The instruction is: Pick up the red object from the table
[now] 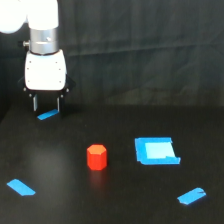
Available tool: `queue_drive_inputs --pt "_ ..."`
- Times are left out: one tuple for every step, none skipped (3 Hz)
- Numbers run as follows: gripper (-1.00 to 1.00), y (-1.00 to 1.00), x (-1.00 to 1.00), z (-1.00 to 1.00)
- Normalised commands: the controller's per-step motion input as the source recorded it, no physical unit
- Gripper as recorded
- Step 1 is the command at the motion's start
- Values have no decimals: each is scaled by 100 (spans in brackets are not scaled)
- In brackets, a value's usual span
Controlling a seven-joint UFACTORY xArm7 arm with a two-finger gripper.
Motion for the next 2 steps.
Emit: queue_drive_inputs --pt "98 -2 16 6" --pt "98 -44 75 -15"
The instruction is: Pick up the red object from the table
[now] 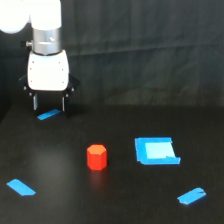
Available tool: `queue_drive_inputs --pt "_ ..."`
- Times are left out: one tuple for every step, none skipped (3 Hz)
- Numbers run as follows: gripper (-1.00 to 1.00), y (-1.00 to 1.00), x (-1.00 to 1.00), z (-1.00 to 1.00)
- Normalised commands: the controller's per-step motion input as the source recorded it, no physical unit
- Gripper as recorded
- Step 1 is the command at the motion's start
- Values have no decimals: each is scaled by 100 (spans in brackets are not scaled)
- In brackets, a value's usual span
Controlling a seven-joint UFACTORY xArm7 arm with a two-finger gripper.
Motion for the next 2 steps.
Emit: queue_drive_inputs --pt "97 -64 90 5" --pt "100 -81 91 -1"
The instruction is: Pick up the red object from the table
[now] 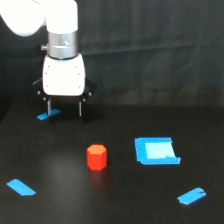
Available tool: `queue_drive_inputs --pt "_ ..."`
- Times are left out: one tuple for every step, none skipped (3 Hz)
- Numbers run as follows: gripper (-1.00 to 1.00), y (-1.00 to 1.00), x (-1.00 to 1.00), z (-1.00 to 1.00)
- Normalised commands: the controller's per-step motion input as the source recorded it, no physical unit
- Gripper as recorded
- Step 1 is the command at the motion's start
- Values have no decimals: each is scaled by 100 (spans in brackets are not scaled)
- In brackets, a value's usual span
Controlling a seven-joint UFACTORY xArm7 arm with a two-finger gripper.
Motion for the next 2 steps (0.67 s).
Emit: queue_drive_inputs --pt "93 -91 96 4" --pt "100 -94 62 1"
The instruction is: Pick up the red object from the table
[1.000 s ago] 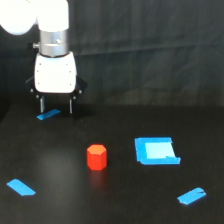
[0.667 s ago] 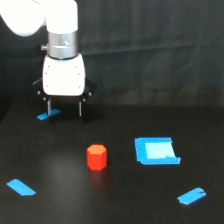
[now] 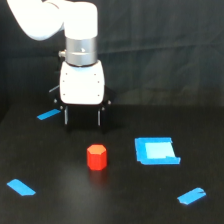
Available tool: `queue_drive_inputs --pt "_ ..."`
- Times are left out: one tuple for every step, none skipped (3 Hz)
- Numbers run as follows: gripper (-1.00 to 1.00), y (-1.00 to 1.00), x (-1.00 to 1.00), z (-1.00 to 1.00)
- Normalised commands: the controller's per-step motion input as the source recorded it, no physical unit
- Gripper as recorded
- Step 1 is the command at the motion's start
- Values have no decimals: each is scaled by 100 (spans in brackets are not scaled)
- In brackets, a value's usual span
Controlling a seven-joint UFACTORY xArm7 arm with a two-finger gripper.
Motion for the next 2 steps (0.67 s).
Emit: queue_drive_inputs --pt "92 -97 40 7" --pt "92 -100 25 4"
